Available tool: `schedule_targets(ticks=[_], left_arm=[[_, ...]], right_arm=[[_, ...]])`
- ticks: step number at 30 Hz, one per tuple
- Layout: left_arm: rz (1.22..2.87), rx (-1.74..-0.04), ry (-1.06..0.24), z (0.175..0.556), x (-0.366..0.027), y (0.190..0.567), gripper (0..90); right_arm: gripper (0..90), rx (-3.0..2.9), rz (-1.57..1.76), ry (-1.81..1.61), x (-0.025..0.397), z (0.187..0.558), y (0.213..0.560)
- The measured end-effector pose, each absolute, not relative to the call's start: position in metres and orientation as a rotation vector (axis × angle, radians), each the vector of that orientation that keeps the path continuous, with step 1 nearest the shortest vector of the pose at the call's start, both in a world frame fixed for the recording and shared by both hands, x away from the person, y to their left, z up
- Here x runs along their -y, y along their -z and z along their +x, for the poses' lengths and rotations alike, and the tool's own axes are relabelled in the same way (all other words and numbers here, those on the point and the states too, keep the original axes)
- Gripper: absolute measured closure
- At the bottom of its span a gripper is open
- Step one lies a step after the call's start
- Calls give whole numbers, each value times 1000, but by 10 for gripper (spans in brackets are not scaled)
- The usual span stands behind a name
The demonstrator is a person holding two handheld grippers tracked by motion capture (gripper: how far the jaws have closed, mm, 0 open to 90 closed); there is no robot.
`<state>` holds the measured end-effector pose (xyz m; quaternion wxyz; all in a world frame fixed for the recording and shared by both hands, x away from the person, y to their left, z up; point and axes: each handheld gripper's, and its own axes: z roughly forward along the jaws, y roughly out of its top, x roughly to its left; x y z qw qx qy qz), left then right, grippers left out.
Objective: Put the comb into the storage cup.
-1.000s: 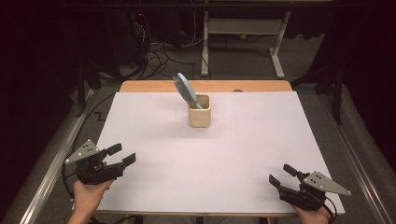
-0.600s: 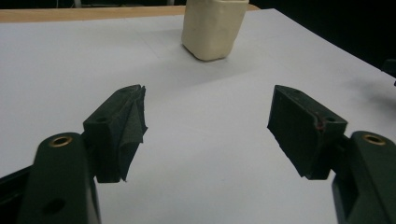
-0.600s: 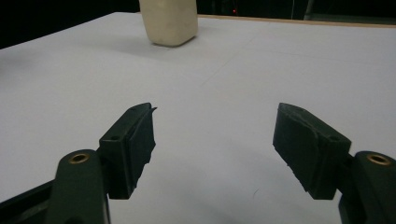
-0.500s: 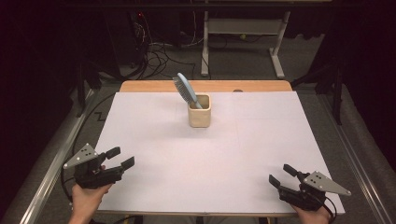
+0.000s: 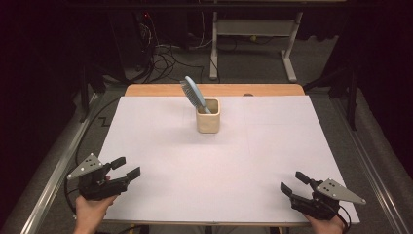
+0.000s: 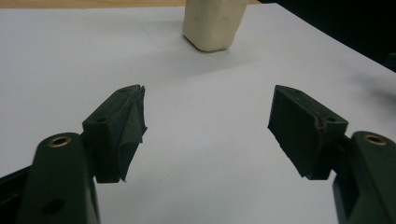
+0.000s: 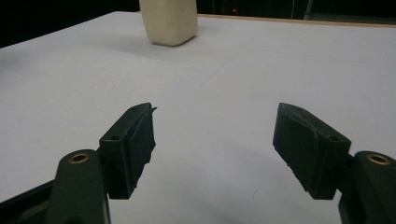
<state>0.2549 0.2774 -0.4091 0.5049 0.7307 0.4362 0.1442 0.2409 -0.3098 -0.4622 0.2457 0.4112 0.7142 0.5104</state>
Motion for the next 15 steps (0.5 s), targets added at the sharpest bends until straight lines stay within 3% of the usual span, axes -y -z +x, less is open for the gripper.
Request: schedule_targets(ticks=[15], left_arm=[[1763, -1064, -338, 252, -278, 418, 270]], right_arm=[[299, -1949, 1123, -1393, 310, 241, 462]])
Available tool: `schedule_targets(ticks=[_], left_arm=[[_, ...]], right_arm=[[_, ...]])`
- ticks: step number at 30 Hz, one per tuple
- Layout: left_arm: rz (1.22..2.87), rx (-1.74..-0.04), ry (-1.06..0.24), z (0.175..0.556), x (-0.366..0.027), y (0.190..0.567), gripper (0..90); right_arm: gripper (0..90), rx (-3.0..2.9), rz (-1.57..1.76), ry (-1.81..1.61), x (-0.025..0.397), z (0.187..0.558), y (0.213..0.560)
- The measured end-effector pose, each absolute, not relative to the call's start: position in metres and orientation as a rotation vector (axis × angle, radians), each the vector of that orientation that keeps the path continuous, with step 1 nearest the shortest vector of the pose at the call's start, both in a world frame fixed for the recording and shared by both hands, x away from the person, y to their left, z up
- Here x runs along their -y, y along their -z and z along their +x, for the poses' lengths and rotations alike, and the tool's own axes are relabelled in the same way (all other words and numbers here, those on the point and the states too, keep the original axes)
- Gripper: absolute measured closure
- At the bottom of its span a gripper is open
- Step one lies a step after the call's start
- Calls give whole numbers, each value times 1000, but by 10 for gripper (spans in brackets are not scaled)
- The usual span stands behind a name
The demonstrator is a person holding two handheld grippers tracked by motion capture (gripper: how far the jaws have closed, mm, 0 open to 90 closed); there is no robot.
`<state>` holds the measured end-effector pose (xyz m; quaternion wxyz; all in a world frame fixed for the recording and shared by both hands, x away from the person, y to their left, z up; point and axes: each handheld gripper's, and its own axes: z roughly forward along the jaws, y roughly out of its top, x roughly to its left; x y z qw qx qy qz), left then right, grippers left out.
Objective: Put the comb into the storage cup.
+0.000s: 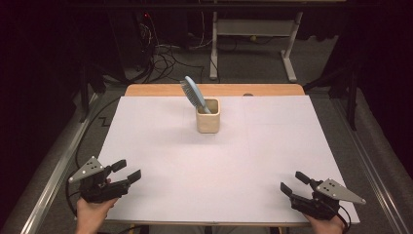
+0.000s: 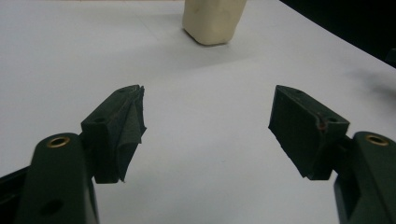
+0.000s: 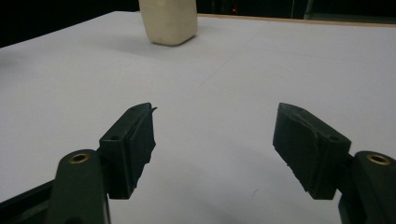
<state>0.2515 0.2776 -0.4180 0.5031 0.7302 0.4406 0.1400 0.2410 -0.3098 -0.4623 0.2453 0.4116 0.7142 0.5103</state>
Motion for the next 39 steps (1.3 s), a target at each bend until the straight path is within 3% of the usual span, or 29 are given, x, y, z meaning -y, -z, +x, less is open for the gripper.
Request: schedule_targets(ticks=[39], left_arm=[[1759, -1129, -382, 251, -284, 447, 266]], right_arm=[[298, -1952, 1133, -1388, 310, 242, 463]])
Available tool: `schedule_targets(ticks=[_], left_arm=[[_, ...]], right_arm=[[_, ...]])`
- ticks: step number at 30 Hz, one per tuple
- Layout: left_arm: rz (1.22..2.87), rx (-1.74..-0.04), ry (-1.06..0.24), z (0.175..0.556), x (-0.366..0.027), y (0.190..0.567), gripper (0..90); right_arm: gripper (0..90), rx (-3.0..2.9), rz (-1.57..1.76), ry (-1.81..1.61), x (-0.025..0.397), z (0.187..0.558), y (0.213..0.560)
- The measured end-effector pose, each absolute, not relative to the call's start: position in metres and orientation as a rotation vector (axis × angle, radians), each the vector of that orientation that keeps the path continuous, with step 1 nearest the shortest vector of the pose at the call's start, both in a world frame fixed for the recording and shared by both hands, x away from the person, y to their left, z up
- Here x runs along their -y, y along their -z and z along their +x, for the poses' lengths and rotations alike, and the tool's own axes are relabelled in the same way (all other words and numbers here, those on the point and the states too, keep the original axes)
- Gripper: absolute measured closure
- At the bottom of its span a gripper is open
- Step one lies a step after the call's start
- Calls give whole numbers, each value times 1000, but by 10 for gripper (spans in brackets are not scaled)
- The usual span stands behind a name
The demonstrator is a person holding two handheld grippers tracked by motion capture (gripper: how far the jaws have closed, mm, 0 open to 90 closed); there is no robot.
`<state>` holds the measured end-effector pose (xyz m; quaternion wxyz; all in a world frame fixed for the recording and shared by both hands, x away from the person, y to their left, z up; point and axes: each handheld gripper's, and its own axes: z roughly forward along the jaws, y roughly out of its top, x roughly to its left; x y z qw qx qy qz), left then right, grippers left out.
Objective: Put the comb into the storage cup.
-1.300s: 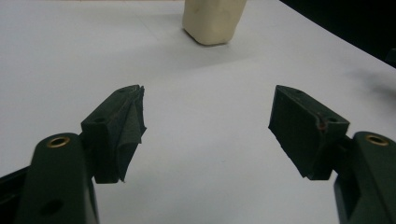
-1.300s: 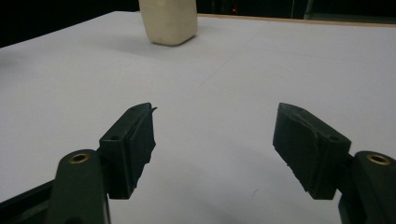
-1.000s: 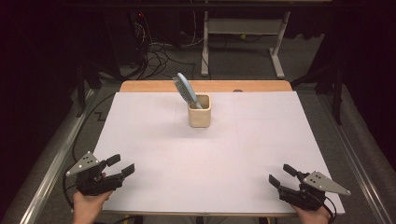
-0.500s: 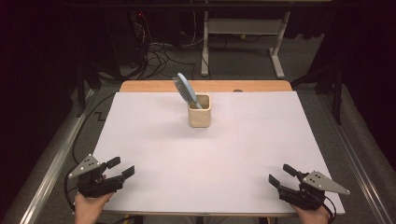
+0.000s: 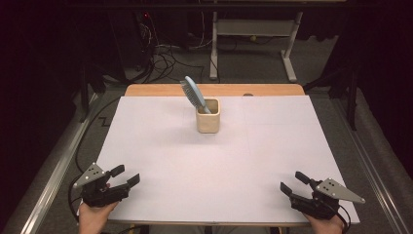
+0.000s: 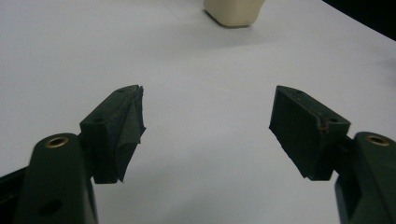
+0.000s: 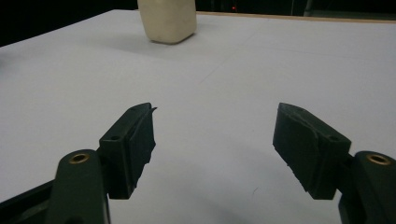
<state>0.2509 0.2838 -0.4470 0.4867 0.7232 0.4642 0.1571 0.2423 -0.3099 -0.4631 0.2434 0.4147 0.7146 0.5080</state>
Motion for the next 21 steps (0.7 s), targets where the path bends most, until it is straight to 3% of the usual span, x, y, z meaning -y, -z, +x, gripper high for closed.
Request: schedule_targets(ticks=[21], left_arm=[[1737, -1170, -396, 254, -290, 459, 267]], right_arm=[[300, -1946, 1133, -1393, 311, 242, 463]])
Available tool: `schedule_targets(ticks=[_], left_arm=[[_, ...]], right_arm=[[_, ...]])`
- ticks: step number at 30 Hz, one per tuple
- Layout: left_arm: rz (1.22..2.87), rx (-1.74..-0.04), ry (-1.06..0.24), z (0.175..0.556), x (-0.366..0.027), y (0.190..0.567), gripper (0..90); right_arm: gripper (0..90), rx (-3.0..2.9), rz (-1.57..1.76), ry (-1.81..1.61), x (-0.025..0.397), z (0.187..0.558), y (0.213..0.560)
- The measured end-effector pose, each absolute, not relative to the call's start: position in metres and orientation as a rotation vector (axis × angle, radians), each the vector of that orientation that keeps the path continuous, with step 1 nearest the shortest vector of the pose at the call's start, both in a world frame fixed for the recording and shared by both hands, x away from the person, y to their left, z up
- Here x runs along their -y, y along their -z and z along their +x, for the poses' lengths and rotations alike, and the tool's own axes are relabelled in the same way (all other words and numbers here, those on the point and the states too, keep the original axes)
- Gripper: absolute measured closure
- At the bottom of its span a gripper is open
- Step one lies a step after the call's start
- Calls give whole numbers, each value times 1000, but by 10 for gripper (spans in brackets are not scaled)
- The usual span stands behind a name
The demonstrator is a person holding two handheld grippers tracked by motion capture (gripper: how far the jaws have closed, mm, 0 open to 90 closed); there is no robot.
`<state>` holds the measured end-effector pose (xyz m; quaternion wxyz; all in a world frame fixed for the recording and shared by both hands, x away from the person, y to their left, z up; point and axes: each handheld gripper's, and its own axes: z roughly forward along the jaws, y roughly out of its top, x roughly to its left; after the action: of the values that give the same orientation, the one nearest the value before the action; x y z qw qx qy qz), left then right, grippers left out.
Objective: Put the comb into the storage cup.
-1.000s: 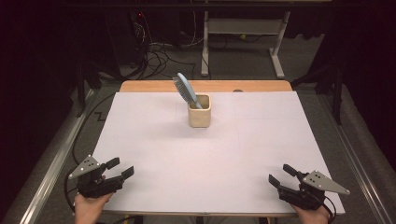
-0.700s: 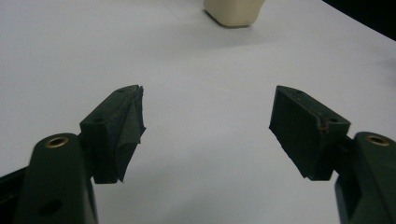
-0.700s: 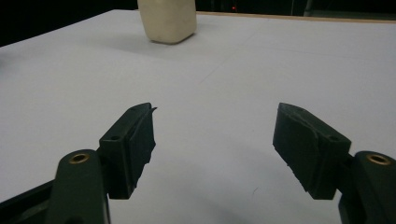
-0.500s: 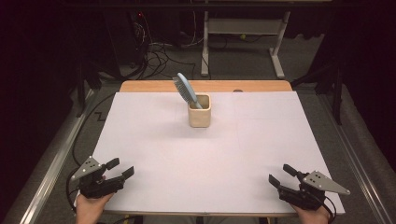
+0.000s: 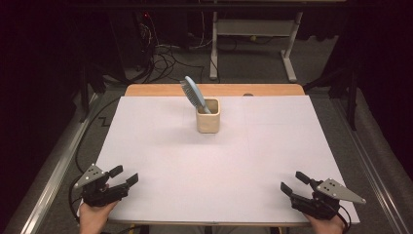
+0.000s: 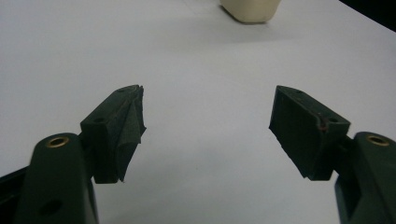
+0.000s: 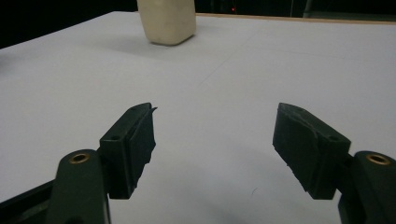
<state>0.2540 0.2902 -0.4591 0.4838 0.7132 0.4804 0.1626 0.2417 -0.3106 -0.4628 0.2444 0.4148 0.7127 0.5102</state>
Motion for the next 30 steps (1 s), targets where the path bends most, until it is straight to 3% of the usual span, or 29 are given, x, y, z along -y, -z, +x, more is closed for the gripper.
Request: schedule_targets(ticks=[30], left_arm=[[1734, -1236, -382, 255, -294, 474, 265]], right_arm=[[300, -1924, 1143, -1398, 315, 238, 462]])
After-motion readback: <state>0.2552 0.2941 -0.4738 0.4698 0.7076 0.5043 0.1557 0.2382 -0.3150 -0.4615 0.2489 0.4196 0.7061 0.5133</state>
